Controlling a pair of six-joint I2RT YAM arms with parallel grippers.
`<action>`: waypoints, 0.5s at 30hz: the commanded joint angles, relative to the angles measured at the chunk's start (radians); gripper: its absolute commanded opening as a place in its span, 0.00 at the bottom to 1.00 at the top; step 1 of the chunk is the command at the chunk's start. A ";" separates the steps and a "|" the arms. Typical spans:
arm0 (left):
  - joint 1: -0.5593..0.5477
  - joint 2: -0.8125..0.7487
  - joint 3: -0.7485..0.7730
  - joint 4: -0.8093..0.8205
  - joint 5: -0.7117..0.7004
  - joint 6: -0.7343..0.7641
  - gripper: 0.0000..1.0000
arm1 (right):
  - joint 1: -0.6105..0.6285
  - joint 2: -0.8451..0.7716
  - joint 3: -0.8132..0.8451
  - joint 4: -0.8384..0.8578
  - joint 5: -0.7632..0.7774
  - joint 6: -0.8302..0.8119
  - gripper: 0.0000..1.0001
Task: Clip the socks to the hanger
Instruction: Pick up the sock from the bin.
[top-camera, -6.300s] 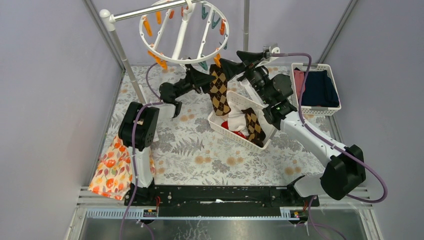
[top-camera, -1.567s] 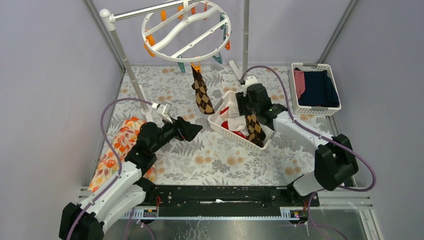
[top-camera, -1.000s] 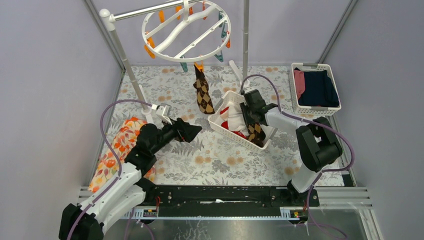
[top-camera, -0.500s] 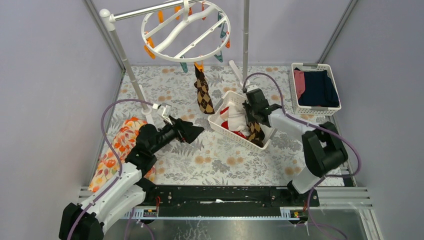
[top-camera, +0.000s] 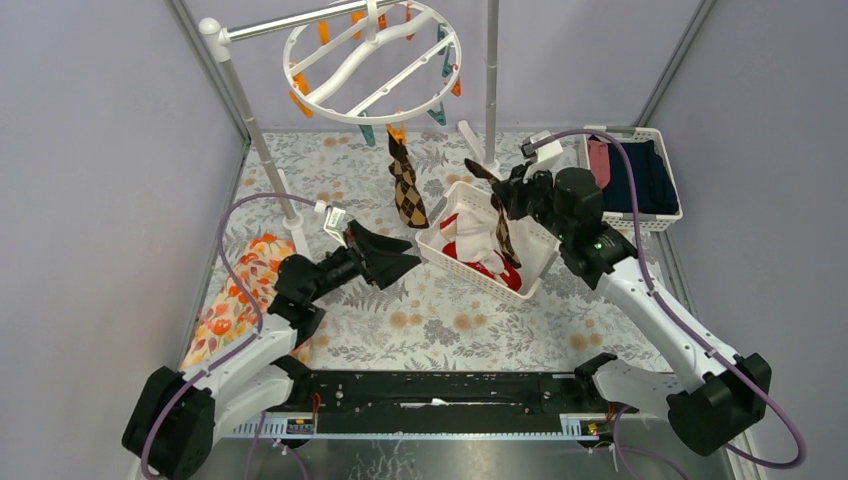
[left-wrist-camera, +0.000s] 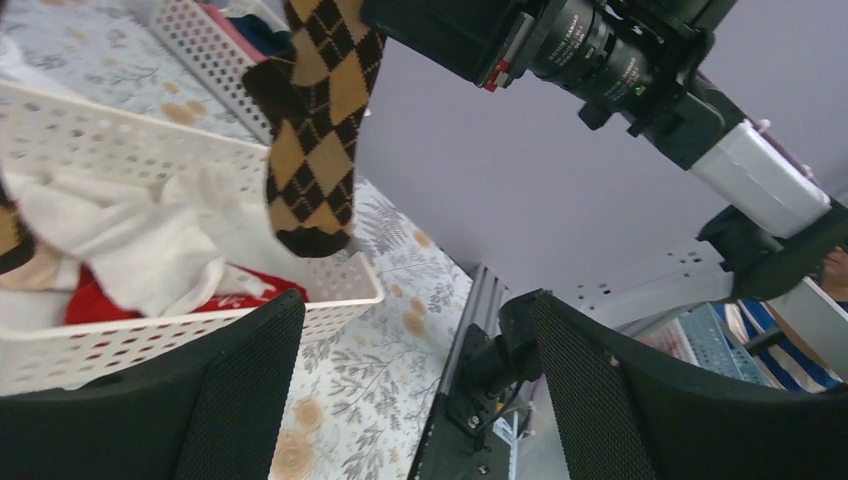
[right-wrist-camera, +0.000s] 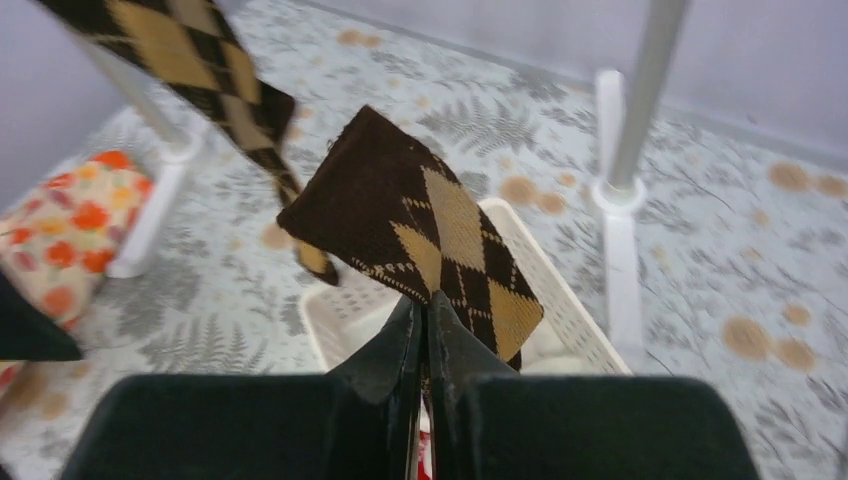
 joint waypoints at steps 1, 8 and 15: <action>-0.036 0.061 0.008 0.290 0.011 -0.099 0.88 | 0.002 -0.035 0.053 0.120 -0.267 0.047 0.02; -0.042 0.204 0.043 0.566 0.022 -0.042 0.86 | 0.002 -0.028 0.076 0.218 -0.585 0.185 0.03; -0.043 0.103 0.048 0.646 0.083 0.158 0.88 | 0.003 -0.079 0.043 0.319 -0.784 0.338 0.03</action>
